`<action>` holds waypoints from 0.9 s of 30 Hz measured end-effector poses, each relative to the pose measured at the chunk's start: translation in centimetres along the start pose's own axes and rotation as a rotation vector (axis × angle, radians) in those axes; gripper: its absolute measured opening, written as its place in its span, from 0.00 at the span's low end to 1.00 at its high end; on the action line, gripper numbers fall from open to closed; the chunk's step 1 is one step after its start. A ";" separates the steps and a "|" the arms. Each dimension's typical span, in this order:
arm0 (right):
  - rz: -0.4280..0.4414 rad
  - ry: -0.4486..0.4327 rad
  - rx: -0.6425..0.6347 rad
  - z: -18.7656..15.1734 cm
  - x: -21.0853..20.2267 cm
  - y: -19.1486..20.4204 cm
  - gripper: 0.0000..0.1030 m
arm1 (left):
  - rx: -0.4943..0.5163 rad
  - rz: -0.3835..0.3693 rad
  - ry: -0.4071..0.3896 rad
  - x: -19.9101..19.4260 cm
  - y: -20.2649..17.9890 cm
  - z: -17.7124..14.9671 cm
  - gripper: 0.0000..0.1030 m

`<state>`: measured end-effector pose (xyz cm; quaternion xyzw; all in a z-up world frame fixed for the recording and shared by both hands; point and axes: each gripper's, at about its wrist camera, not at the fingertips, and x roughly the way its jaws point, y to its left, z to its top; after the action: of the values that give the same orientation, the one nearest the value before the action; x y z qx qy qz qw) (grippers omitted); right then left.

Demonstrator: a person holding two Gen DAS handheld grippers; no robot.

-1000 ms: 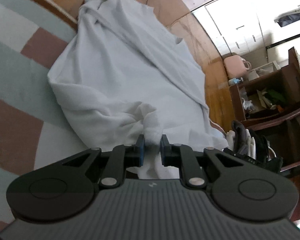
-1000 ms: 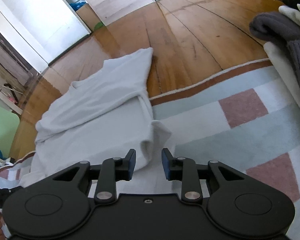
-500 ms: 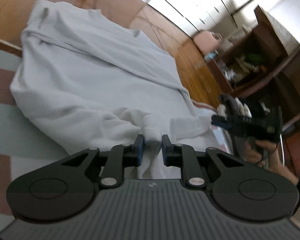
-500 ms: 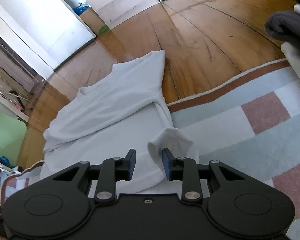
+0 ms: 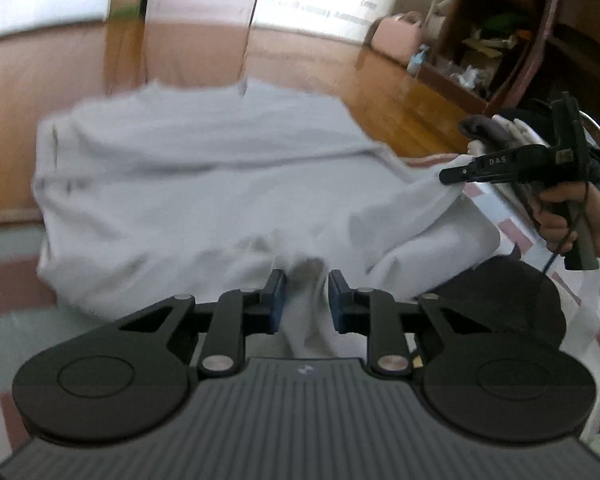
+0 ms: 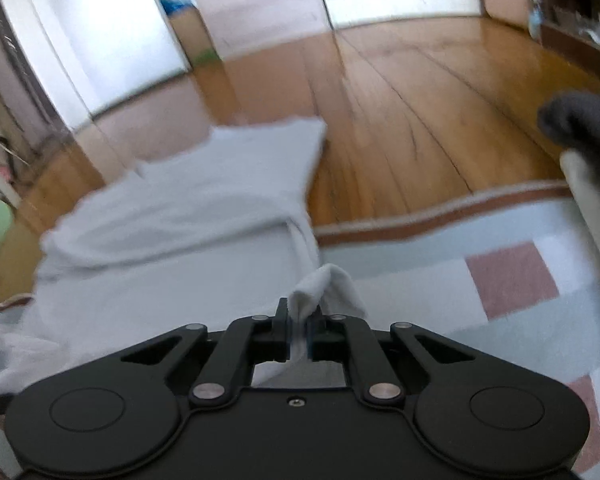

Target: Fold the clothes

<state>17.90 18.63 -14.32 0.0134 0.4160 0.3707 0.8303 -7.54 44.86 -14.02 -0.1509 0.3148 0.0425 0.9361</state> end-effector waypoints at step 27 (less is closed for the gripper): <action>0.050 -0.108 0.067 -2.5 -4.9 -0.6 0.09 | 0.128 0.178 -0.129 -1.1 -2.4 2.1 0.06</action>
<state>14.66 14.43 -12.76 0.0715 0.3824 0.3759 0.8410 -6.77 43.23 -11.17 -0.0594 0.2683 0.1150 0.9546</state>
